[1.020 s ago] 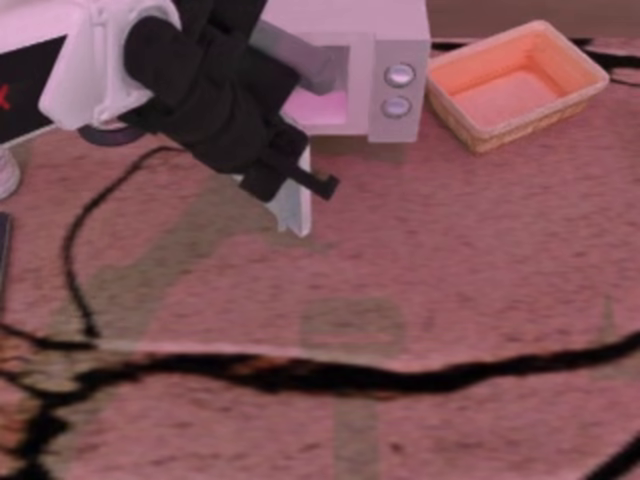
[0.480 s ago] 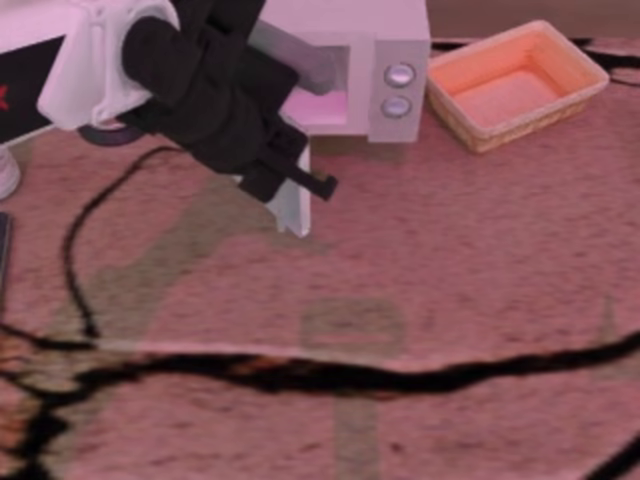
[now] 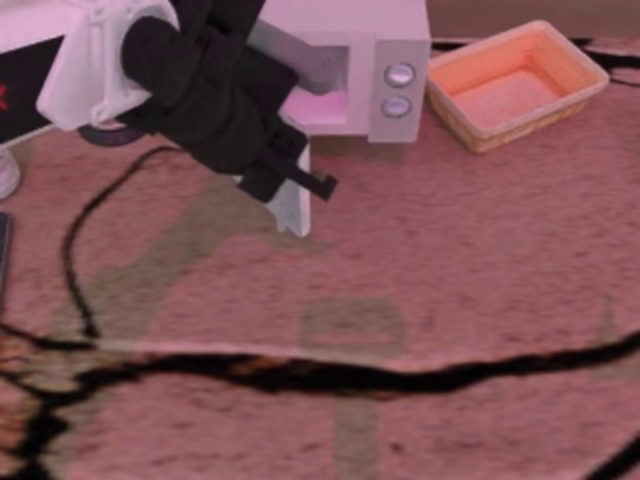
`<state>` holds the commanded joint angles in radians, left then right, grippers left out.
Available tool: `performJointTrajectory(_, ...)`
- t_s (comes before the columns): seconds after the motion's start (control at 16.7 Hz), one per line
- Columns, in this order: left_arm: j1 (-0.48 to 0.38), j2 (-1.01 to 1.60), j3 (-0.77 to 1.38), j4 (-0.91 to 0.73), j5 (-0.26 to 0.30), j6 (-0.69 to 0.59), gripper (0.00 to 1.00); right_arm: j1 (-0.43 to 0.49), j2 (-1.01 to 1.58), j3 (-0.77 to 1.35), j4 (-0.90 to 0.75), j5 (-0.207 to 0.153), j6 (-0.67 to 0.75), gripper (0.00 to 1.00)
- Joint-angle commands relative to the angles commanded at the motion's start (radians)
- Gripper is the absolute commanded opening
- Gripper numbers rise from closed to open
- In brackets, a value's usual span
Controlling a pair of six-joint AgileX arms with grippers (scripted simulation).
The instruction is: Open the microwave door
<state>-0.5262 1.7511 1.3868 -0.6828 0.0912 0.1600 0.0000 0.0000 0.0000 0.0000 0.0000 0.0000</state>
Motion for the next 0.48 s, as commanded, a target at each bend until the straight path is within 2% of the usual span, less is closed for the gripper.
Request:
performJointTrajectory(0.24,-0.003,0.000,-0.003,-0.001,0.008,0.000,0.00,0.000,0.000,0.000,0.000,0.000,0.000,1.00)
performJointTrajectory(0.48,0.028,-0.028,-0.028,-0.006,0.047,0.077,0.00,0.000,0.000,0.000,0.000,0.000,0.000,1.00)
